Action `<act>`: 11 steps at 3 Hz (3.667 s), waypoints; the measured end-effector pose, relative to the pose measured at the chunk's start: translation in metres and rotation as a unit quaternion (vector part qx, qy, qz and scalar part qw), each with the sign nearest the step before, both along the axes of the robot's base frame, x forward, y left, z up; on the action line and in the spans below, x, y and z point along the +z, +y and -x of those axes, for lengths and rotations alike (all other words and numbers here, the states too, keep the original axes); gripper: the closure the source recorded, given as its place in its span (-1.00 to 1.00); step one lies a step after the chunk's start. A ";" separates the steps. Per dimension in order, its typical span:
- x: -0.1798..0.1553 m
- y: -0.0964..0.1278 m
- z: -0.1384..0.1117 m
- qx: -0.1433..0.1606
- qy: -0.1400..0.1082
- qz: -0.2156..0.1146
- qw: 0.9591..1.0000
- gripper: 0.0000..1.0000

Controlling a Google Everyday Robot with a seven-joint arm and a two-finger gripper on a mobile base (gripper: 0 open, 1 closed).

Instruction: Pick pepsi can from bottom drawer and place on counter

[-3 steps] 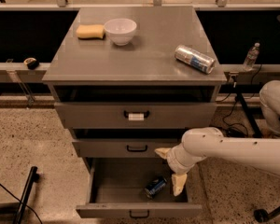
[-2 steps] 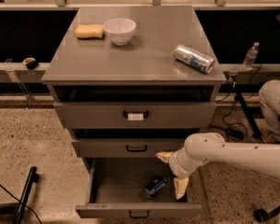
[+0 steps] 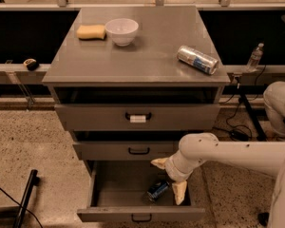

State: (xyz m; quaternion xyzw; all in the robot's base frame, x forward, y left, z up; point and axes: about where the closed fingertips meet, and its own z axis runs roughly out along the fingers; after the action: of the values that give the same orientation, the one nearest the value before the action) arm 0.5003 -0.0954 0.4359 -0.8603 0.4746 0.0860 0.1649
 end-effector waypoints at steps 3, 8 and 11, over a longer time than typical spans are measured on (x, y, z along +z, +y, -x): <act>-0.110 -0.001 -0.047 -0.029 0.018 -0.135 0.990 -1.00; -0.254 0.021 -0.073 -0.090 0.080 -0.136 0.983 -0.28; -0.305 0.018 -0.075 -0.116 0.064 -0.132 0.982 -0.42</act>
Offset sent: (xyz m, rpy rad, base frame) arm 0.0616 -0.0077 -0.1314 0.4225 0.0420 -0.0906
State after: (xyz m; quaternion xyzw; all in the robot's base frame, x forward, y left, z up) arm 0.5753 -0.0771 0.1308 -0.7632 0.5648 0.1831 0.2550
